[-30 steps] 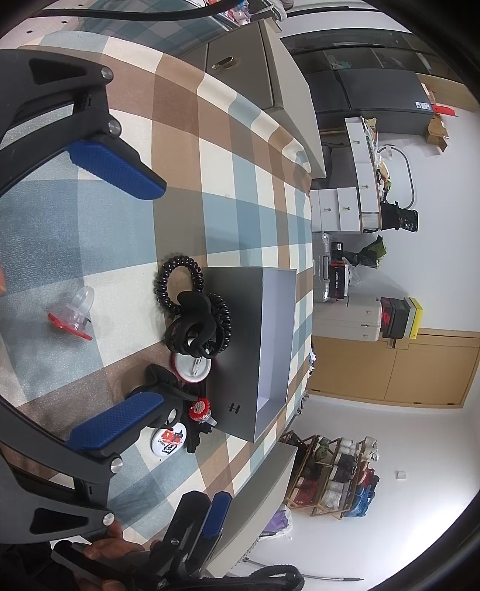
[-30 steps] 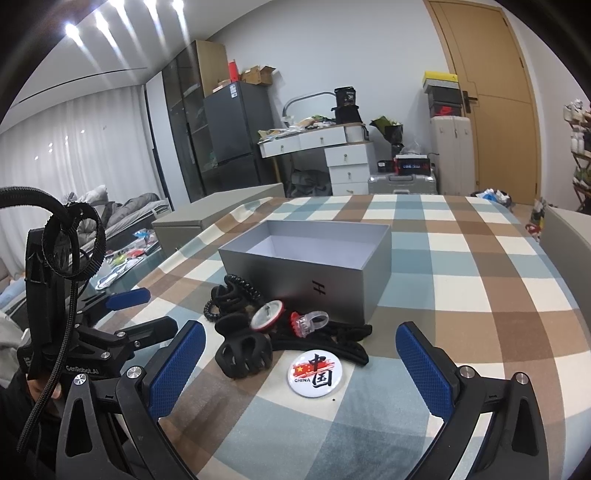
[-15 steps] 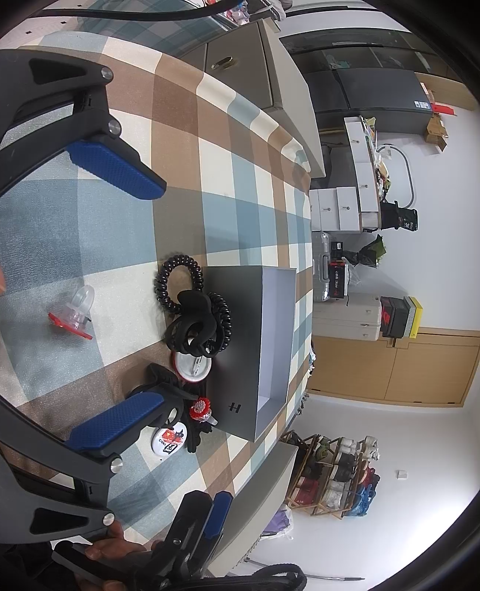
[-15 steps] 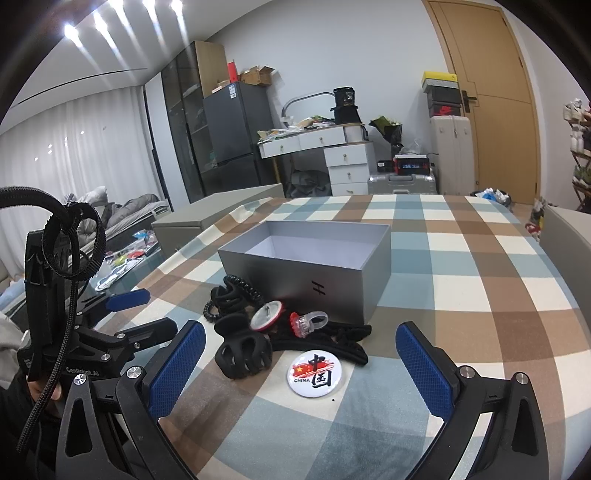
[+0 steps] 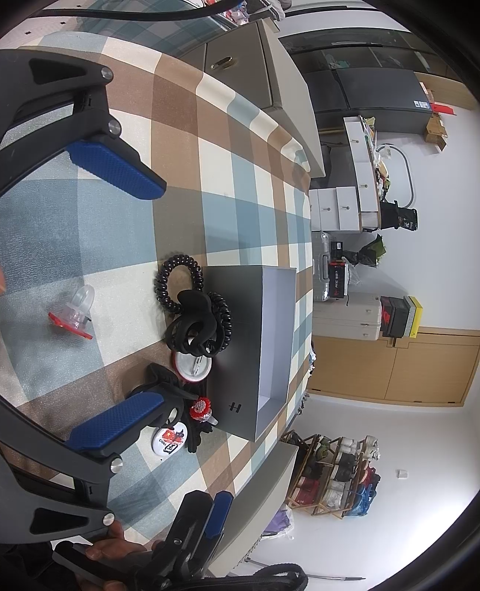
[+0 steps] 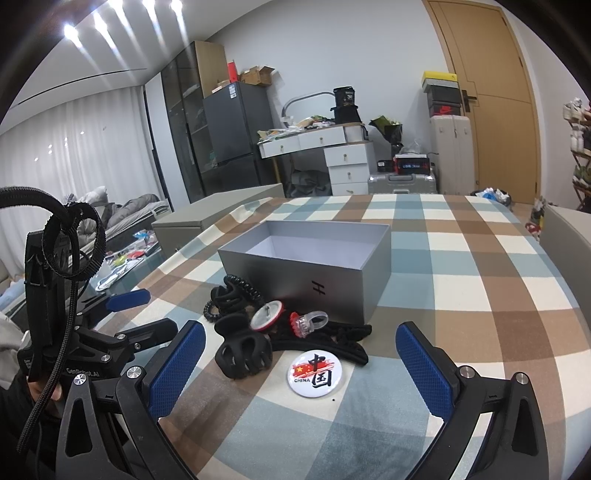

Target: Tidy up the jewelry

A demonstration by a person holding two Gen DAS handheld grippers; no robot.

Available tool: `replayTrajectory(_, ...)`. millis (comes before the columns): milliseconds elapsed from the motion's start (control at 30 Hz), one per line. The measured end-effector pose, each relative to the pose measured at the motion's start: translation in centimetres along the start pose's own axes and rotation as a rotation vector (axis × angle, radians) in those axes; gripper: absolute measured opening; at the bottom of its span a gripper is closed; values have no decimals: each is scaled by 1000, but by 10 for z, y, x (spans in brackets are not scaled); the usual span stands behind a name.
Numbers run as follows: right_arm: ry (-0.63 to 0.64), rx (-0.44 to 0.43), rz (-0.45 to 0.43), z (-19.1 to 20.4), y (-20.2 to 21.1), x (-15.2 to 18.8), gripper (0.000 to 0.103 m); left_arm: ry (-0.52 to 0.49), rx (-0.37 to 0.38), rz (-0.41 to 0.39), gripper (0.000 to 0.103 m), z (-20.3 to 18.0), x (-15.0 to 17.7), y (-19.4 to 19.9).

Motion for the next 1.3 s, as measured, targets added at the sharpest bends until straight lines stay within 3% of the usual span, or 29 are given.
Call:
replayTrajectory(700,-4,22,3,-3,0,0,103,-17,-8,8,102,-2,-1,0)
replayTrajectory(967,-33,89,107,-15,-12,-3,103,8,-11,12,102,3,-4,9)
replayTrajectory(1167,-88,135,277,-28,-30,12,103,-12,12,70,102,-2,5,6)
replayTrajectory(1300,-57,124,339,-22,-37,22,92,-26,0,111,102,-2,12,2)
Point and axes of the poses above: each gripper's, at about its wrist camera, not at the fingertips, and y roughly against the way its jaws point, z to its left, x to its underside, the point moved 5 cm from there along -y, roughly the way its jaws point, and after that the axes turned 4 degrees about x, right-handed, at the moved point
